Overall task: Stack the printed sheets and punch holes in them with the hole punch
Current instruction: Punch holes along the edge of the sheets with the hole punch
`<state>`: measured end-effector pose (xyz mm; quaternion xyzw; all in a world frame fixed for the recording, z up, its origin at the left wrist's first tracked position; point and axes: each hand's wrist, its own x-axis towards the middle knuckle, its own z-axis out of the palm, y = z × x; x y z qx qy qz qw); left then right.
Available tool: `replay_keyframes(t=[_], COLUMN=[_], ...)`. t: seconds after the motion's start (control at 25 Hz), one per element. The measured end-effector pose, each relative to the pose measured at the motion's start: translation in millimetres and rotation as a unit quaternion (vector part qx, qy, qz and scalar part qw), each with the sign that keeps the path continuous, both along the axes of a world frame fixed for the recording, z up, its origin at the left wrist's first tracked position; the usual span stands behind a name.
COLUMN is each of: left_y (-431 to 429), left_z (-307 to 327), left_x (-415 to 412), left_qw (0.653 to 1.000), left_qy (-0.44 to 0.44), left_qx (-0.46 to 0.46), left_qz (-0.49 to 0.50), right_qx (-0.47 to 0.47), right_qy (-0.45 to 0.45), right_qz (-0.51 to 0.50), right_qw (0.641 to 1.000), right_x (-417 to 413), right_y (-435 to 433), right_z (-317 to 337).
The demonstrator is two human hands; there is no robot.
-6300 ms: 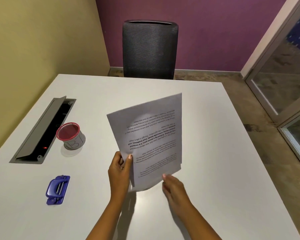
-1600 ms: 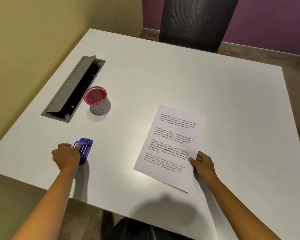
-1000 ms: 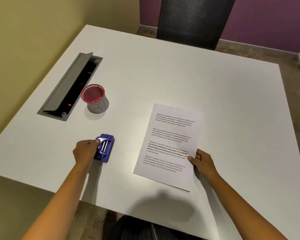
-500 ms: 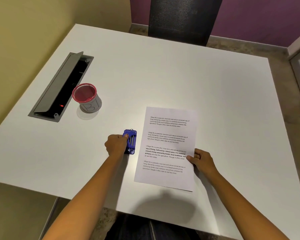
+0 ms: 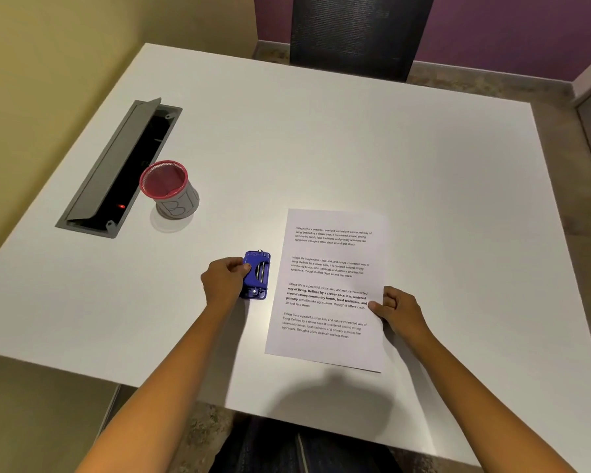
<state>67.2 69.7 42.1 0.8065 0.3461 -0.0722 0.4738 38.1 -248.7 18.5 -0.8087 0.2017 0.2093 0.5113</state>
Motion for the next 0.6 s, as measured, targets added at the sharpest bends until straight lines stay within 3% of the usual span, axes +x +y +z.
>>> replay_keyframes(t=[0.6], left_y=[4.0], left_z=[-3.6], left_x=[6.7], left_qw=[1.0], left_qy=[-0.017], left_qx=[-0.021], left_qz=[-0.015], right_qx=[0.031], right_qy=[0.0], right_qz=[0.01], right_qw=[0.999], right_x=[9.4], right_y=[22.4], right_z=[-3.1])
